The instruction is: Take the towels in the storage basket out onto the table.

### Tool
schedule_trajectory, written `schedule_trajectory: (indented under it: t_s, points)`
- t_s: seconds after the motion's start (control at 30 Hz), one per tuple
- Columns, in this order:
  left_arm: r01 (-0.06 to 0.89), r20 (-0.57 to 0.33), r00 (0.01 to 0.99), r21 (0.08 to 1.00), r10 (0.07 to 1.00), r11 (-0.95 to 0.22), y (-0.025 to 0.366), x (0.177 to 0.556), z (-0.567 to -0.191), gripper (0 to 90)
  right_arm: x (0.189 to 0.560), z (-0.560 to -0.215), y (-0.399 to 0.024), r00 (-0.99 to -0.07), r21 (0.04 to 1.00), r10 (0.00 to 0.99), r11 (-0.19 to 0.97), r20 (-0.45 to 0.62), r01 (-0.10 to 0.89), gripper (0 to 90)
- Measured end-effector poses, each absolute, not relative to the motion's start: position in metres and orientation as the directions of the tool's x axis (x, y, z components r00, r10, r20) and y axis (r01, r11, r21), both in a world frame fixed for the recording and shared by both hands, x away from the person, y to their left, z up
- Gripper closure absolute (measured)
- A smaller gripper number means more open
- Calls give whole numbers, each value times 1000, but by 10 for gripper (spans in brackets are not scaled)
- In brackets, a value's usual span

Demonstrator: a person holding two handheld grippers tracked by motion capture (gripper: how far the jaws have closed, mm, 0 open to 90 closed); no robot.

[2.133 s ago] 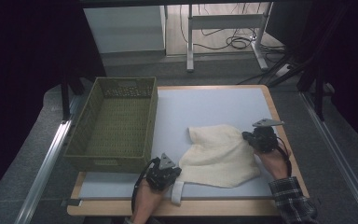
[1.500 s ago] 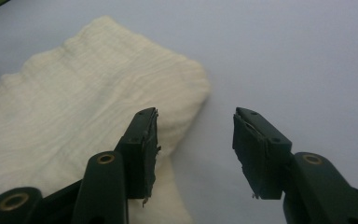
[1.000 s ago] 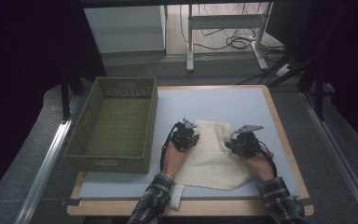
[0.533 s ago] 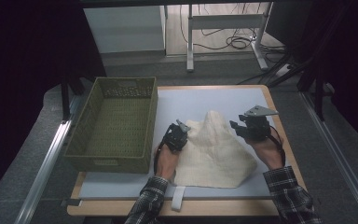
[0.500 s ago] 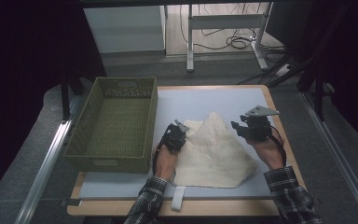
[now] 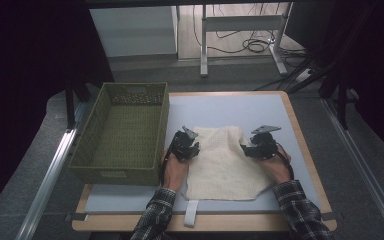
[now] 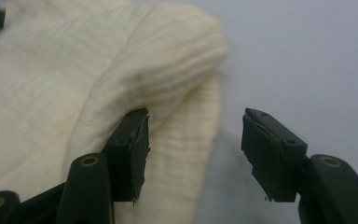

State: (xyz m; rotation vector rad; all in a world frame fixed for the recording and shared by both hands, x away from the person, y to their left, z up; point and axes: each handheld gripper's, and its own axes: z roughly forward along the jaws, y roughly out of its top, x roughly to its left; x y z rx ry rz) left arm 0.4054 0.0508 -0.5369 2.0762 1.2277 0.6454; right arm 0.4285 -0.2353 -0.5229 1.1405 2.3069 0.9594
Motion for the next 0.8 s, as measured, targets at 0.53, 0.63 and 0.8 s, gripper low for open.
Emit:
schedule_trajectory:
  t_s: [0.53, 0.63, 0.8]
  points:
    - [571, 99, 427, 742, 899, -352, 54, 409, -534, 511, 432, -448, -263, -449, 822, 876, 382, -177, 423, 623]
    - [565, 76, 413, 760, 908, -321, 56, 412, -529, 512, 434, -457, -270, -444, 800, 880, 386, -170, 460, 560]
    - [574, 56, 401, 762, 914, -299, 55, 422, -529, 514, 440, -481, -277, -431, 771, 895, 352, -111, 531, 515]
